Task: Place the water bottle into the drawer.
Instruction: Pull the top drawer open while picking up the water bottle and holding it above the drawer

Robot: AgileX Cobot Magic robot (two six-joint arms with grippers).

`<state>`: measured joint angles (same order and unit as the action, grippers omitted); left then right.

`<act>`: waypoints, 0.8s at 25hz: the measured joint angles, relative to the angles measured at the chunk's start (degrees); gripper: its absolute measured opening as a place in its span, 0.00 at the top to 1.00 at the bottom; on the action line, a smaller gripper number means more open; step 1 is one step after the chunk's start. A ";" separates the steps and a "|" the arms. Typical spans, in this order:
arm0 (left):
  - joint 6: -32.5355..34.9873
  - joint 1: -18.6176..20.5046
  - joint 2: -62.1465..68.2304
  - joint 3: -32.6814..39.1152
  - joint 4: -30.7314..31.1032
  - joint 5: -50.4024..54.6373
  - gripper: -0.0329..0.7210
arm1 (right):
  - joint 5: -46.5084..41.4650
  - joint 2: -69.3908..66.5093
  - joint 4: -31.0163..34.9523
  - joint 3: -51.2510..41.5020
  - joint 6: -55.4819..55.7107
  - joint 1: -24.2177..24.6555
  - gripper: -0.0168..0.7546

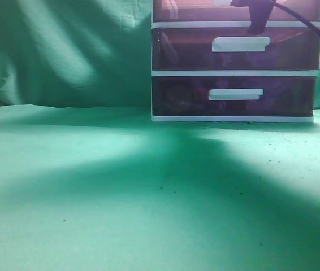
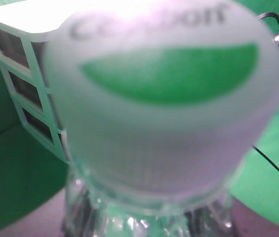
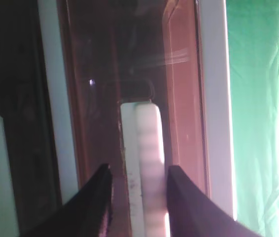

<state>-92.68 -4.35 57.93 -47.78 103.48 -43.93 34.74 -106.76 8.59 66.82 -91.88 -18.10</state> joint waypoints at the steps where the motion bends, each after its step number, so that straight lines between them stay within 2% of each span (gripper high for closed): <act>1: 0.00 0.00 0.00 0.00 0.00 -0.10 0.54 | 0.14 -0.09 -0.24 0.00 0.10 0.00 0.68; 6: -0.04 0.00 0.00 0.00 0.00 -0.21 0.54 | 0.14 -0.09 -4.13 0.00 0.13 1.61 0.68; 16: -0.40 0.00 0.00 0.00 0.00 -0.89 0.54 | 0.56 -0.09 -7.00 0.00 1.92 3.44 0.68; 18: -0.40 0.00 0.00 0.00 0.00 -0.89 0.54 | 1.28 -0.09 -7.34 0.08 2.01 3.44 0.84; 20: -0.40 0.00 0.00 0.00 0.00 -0.89 0.54 | 1.62 -0.09 -7.74 0.08 1.56 3.54 0.85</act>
<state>-93.09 -4.35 57.93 -47.78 103.48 -44.82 36.36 -106.85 0.85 66.90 -90.32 -14.56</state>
